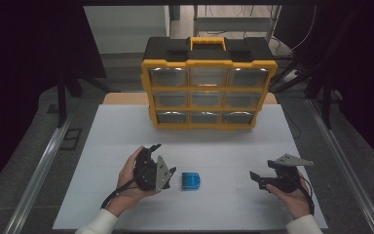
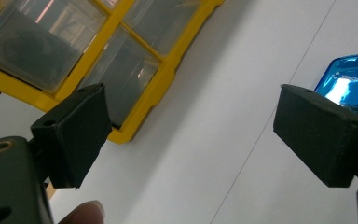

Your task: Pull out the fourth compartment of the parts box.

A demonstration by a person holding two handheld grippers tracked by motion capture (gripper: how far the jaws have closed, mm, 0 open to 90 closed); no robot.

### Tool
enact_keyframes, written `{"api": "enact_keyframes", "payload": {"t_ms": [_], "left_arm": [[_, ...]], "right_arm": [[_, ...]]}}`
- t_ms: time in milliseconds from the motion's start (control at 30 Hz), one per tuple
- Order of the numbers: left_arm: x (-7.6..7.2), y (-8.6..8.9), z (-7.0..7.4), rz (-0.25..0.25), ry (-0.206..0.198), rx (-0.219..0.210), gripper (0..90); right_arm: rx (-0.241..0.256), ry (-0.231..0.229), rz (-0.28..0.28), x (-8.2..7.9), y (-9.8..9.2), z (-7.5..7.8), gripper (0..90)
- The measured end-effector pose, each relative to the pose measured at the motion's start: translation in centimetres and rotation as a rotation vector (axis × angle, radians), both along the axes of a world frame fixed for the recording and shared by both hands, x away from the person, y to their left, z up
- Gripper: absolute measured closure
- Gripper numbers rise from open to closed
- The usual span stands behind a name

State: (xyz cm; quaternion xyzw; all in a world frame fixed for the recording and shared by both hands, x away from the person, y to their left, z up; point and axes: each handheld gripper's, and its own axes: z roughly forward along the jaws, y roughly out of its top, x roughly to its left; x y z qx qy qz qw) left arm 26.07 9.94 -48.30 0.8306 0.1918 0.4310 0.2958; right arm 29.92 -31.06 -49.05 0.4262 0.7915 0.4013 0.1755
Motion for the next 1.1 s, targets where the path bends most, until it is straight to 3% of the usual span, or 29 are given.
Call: {"api": "enact_keyframes", "payload": {"t_ms": [333, 1100], "left_arm": [[0.5, 0.0, 0.3, 0.000, -0.004, 0.020, 12.1], [2.6, -1.1, 1.4, -0.011, -0.054, 0.065, 12.2]], "right_arm": [[-0.005, -0.001, 0.002, 0.1, 0.0, -0.1, 14.6], [-0.012, 0.002, -0.011, 0.0, -0.2, -0.2, 14.9]]}}
